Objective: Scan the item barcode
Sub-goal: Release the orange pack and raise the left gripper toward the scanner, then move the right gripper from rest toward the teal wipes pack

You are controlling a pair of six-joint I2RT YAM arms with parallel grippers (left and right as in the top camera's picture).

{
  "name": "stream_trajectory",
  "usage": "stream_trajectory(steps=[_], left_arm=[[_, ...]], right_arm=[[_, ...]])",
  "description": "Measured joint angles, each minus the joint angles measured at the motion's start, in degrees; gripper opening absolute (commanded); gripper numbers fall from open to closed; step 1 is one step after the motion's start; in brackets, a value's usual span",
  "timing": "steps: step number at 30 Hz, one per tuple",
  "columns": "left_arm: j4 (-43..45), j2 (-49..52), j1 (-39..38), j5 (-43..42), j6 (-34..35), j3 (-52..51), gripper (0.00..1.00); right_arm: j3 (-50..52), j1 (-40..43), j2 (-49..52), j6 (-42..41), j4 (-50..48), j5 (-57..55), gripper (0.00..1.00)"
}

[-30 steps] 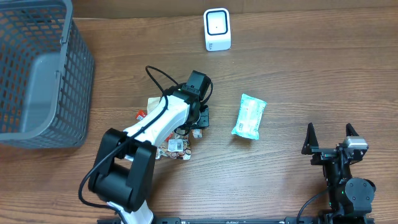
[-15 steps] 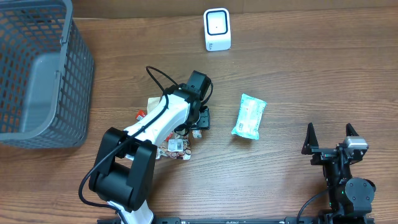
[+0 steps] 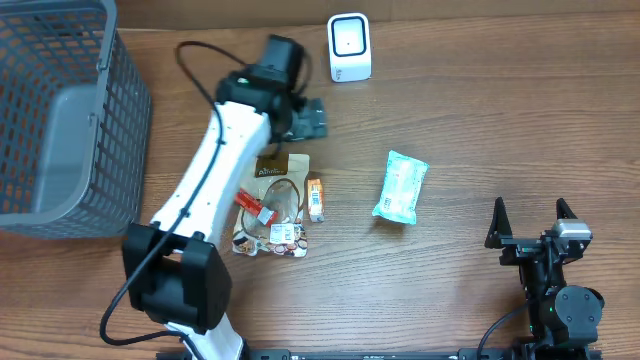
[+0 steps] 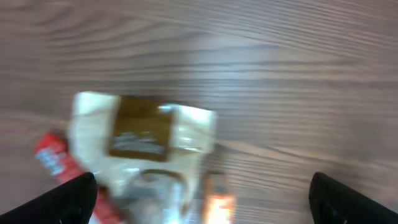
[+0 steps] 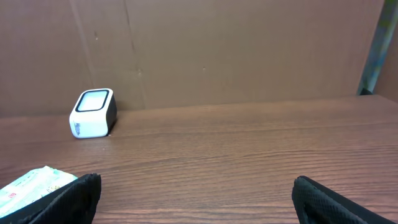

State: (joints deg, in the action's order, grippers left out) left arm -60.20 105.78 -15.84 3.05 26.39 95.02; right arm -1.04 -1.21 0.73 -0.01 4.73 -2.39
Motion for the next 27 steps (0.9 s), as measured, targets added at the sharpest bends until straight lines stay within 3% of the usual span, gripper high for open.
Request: stream_trajectory(steps=[9,23,27], left_arm=[[-2.9,0.0,10.4,2.6,0.0,0.0,1.0],[-2.9,0.0,11.0,2.8,0.0,0.0,1.0],[-2.9,0.0,11.0,2.8,0.0,0.0,1.0]], right_arm=[[0.0,0.0,0.0,0.0,0.0,0.0,1.0],[0.0,0.0,0.0,-2.9,0.4,5.0,1.0],[-1.9,0.0,0.2,-6.9,7.2,5.5,1.0]])
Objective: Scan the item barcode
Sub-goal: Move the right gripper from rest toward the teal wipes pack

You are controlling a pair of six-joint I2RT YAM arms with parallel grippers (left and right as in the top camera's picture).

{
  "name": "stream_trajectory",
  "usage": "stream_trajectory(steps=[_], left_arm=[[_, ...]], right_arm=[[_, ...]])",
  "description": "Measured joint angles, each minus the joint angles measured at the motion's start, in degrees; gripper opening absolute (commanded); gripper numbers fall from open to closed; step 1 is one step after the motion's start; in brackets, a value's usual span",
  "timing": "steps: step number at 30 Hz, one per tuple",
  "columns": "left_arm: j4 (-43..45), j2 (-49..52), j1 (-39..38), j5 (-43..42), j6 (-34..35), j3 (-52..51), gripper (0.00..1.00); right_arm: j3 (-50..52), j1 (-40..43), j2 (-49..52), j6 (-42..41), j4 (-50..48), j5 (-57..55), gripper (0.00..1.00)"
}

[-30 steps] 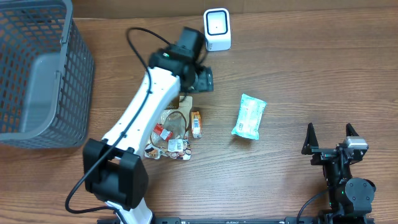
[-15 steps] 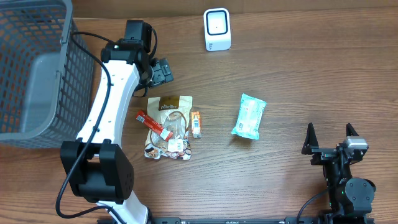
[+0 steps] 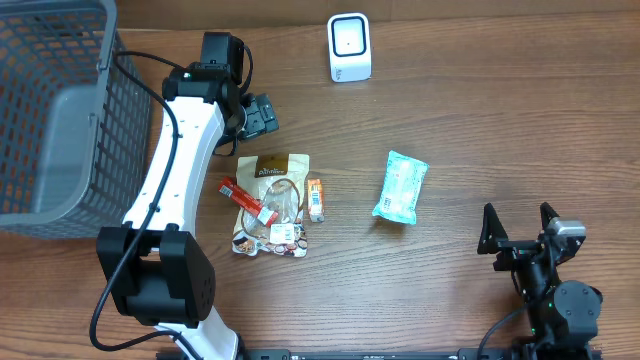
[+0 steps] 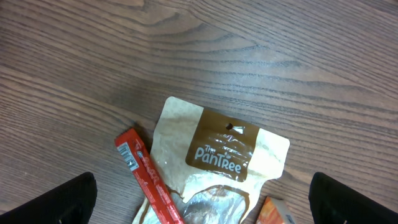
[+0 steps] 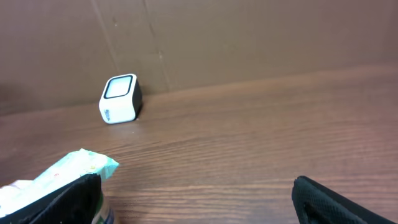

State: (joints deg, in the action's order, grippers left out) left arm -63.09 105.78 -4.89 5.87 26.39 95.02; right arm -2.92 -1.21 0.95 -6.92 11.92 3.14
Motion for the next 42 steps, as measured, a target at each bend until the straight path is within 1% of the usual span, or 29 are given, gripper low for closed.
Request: stream_trajectory(steps=[2,5,8,9,12,13,14,19,21,23,26,28,33,37,42], left_arm=[[0.0,0.0,0.0,0.0,0.0,0.0,1.0],[0.0,0.0,0.0,0.0,0.0,0.0,1.0],[0.0,0.0,0.0,0.0,0.0,0.0,1.0],[0.0,0.0,0.0,0.0,0.0,0.0,1.0],[-0.1,0.0,0.0,0.0,0.0,0.0,1.0],[-0.1,0.0,0.0,0.0,0.0,0.0,1.0],[-0.1,0.0,0.0,0.0,0.0,0.0,1.0],[-0.1,0.0,0.0,0.0,0.0,0.0,1.0],[-0.1,0.0,0.0,0.0,0.0,0.0,1.0],[-0.2,0.0,0.0,0.0,0.0,0.0,1.0],[-0.1,0.0,0.0,0.0,0.0,0.0,1.0],[-0.1,0.0,0.0,0.0,0.0,0.0,1.0],[-0.1,0.0,0.0,0.0,0.0,0.0,1.0],[-0.1,0.0,0.0,0.0,0.0,0.0,1.0],[-0.1,0.0,0.0,0.0,0.0,0.0,1.0]], right_arm=[[-4.0,0.0,1.3,-1.3,4.4,0.3,1.0],[-11.8,0.0,5.6,-2.2,7.6,0.5,1.0],[-23.5,0.0,13.6,-2.7,12.3,0.7,1.0],[-29.1,0.0,18.2,-2.9,14.2,0.9,1.0],[-42.1,0.0,29.2,-3.3,26.0,1.1,1.0],[-47.6,0.1,34.4,-3.4,30.4,1.4,1.0],[-51.1,0.1,37.6,-3.3,33.0,1.8,1.0],[-72.4,0.0,57.7,-3.6,52.5,3.7,1.0],[-78.1,0.0,64.0,-3.6,55.4,4.4,1.0],[-82.5,0.1,69.6,-3.6,55.8,5.9,1.0],[-86.1,0.1,75.9,-3.6,55.0,8.1,0.79],[-86.4,0.0,78.4,-3.6,55.2,9.6,0.73],[-85.9,-0.2,82.2,-3.6,56.4,11.5,0.74],[-82.8,-1.9,83.2,-3.6,55.3,11.8,0.74],[-74.9,-5.8,86.6,-3.6,48.5,13.4,0.74]])
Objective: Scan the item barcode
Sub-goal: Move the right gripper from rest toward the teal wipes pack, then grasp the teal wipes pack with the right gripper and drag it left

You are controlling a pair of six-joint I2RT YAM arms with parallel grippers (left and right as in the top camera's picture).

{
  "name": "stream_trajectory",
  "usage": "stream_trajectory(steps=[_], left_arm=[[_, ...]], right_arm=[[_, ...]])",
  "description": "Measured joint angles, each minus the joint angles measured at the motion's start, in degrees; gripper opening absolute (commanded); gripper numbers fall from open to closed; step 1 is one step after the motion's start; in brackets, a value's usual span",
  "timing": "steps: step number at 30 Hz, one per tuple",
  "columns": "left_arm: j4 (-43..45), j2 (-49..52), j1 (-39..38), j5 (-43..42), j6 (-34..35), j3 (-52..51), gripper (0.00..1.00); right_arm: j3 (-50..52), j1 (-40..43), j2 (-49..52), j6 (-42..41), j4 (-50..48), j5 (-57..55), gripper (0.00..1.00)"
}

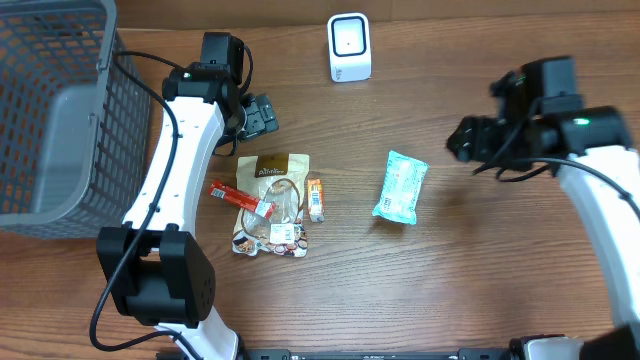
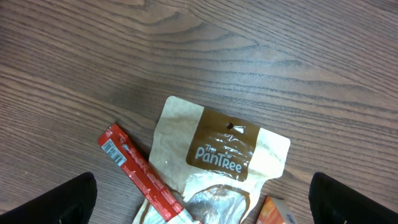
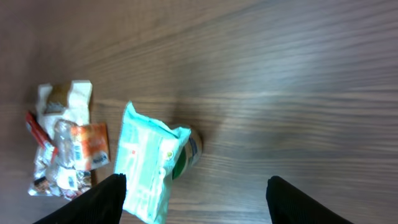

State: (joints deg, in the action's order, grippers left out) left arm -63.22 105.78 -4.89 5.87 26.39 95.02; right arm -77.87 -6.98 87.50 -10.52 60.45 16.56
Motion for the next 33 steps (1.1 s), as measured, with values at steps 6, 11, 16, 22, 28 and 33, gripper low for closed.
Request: stream_trajectory(steps=[6,11,16,22,28,33], left_arm=[[0.0,0.0,0.0,0.0,0.0,0.0,1.0],[0.0,0.0,0.0,0.0,0.0,0.0,1.0],[0.0,0.0,0.0,0.0,0.0,0.0,1.0],[0.0,0.0,0.0,0.0,0.0,0.0,1.0],[0.0,0.0,0.0,0.0,0.0,0.0,1.0],[0.0,0.0,0.0,0.0,0.0,0.0,1.0]], right_arm=[[7.2,-2.5,3.1,-0.1,-9.2,4.0,0.69],[11.6,-2.7,3.2,-1.3,-15.3,6.5,0.65],[17.9,-3.3,3.2,-1.7,-24.0,9.8,0.62],[19.9,-4.3,3.2,-1.9,-26.8,13.3,0.49],[19.9,-4.3,3.2,-2.7,-26.9,13.6,0.42],[19.9,-4.3,3.2,-2.8,-26.9,13.6,0.49]])
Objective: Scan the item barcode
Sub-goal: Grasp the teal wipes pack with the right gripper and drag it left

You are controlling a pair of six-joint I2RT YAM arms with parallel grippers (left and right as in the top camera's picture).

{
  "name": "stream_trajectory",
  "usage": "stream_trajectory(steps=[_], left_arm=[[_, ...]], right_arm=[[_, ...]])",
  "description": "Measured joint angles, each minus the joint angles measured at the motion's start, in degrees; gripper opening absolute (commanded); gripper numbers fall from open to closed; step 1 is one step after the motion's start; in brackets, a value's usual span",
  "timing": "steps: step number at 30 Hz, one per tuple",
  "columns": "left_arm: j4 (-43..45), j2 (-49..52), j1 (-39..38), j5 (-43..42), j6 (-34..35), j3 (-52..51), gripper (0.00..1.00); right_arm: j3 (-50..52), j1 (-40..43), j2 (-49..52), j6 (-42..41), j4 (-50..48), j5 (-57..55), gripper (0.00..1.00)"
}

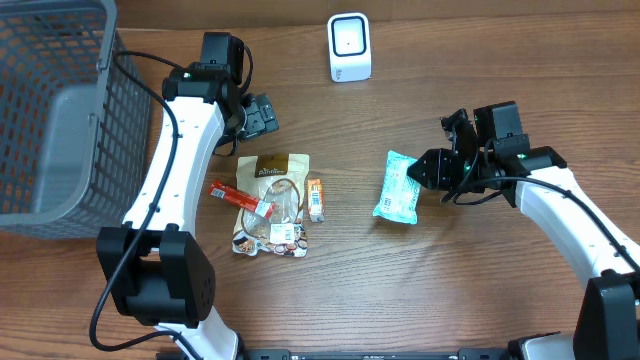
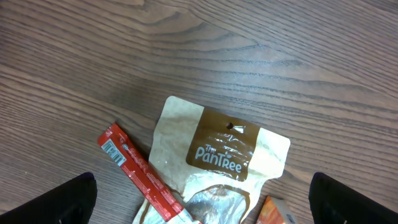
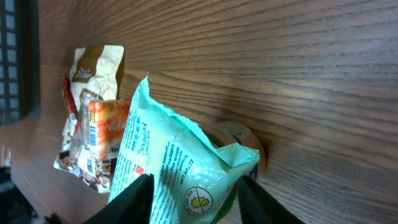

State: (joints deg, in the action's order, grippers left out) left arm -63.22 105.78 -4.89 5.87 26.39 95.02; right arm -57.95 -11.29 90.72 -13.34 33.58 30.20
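Observation:
The mint-green packet [image 1: 398, 190] lies flat mid-table. My right gripper [image 1: 432, 168] is down at its upper right end. In the right wrist view the packet [image 3: 180, 168] fills the gap between my right gripper [image 3: 194, 200], whose fingers [image 3: 138, 200] press on both its sides. A small round dark thing [image 3: 249, 142] shows just behind the packet. The white scanner [image 1: 349, 47] stands at the back edge. My left gripper [image 1: 262, 115] hangs open above the brown-and-cream pouch [image 2: 224, 155], holding nothing.
A red stick [image 2: 134, 171] and a small orange packet [image 1: 315, 198] lie on and beside the pouch [image 1: 272, 205]. A grey wire basket [image 1: 55, 120] fills the far left. The left arm reaches from the front edge up past the basket.
My right gripper was wide open in the air to the right of the mint packet; now it is down at the packet's end, its fingers narrowed onto it. The left arm is unchanged.
First the left gripper hung over the top of the pouch and the right arm sat parked at the front right. Then the left gripper stood further left. Later the red stick lay slightly further left and the right arm was over the table. Now the right gripper is on the packet.

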Motion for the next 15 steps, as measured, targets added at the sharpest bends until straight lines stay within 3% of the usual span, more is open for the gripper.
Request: stream_trajectory(steps=[4,9,12,15], left_arm=[[0.0,0.0,0.0,0.0,0.0,0.0,1.0],[0.0,0.0,0.0,0.0,0.0,0.0,1.0],[0.0,0.0,0.0,0.0,0.0,0.0,1.0],[0.0,0.0,0.0,0.0,0.0,0.0,1.0]], right_arm=[[0.4,0.0,0.0,-0.2,-0.3,-0.5,0.47],[2.5,0.0,0.0,-0.4,-2.2,-0.9,0.37],[2.5,0.0,0.0,-0.3,-2.6,-0.5,0.19],[2.5,-0.1,0.0,-0.4,-2.9,0.1,0.1]])
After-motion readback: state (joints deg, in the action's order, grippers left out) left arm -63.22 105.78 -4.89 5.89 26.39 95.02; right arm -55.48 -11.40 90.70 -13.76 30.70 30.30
